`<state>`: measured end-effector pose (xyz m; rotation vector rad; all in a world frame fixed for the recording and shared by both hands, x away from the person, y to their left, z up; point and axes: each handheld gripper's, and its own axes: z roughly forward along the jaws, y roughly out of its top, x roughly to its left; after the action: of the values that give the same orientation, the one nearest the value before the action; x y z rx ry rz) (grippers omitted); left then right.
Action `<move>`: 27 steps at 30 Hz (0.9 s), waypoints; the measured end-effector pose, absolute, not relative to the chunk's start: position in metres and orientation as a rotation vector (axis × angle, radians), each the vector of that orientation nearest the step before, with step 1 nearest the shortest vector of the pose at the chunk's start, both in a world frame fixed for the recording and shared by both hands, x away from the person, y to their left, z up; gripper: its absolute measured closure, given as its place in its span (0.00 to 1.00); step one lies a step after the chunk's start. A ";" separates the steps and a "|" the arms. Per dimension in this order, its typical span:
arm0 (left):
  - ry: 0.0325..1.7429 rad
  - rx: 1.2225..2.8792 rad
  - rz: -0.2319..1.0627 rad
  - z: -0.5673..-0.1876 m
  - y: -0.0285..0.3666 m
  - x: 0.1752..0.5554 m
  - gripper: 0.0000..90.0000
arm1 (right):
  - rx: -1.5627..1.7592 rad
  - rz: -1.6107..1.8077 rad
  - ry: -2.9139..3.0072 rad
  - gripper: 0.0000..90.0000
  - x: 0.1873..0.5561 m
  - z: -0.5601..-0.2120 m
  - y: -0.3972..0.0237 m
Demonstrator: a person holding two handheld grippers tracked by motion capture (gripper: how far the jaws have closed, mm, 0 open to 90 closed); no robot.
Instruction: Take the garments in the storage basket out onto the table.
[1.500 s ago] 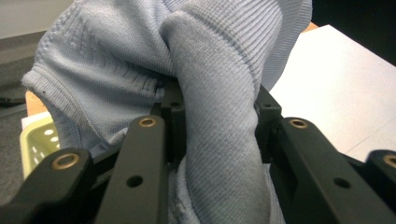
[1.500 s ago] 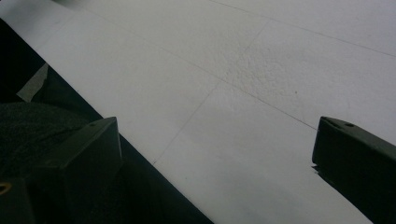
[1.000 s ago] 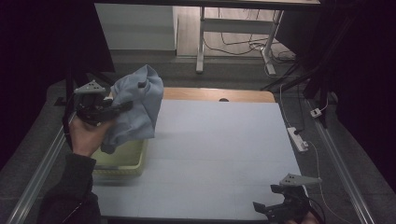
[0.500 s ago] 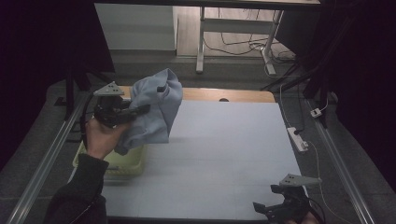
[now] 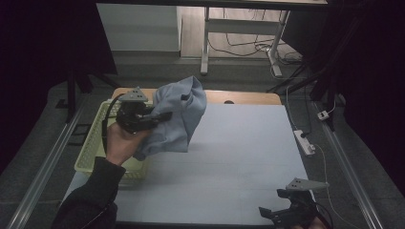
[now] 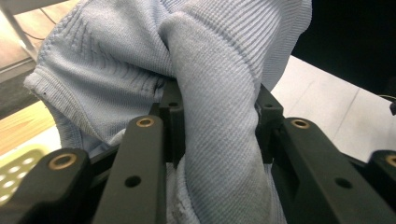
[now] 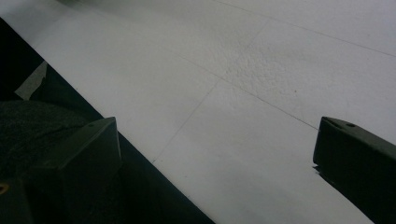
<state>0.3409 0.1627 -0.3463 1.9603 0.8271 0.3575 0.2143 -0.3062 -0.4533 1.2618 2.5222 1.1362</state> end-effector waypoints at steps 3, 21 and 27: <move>0.814 1.970 0.348 -0.348 0.153 0.342 0.72 | 1.263 1.136 2.523 0.01 0.214 -0.453 -0.306; 0.708 2.014 0.277 -0.362 0.101 0.345 0.72 | 1.267 1.132 2.523 0.01 0.213 -0.454 -0.307; 0.704 2.025 0.259 -0.370 0.088 0.347 0.71 | 1.267 1.129 2.522 0.01 0.213 -0.454 -0.307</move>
<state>0.3472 0.0882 -0.3703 2.0247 0.7039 0.2593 0.2130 -0.3072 -0.4535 1.2672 2.5223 1.1286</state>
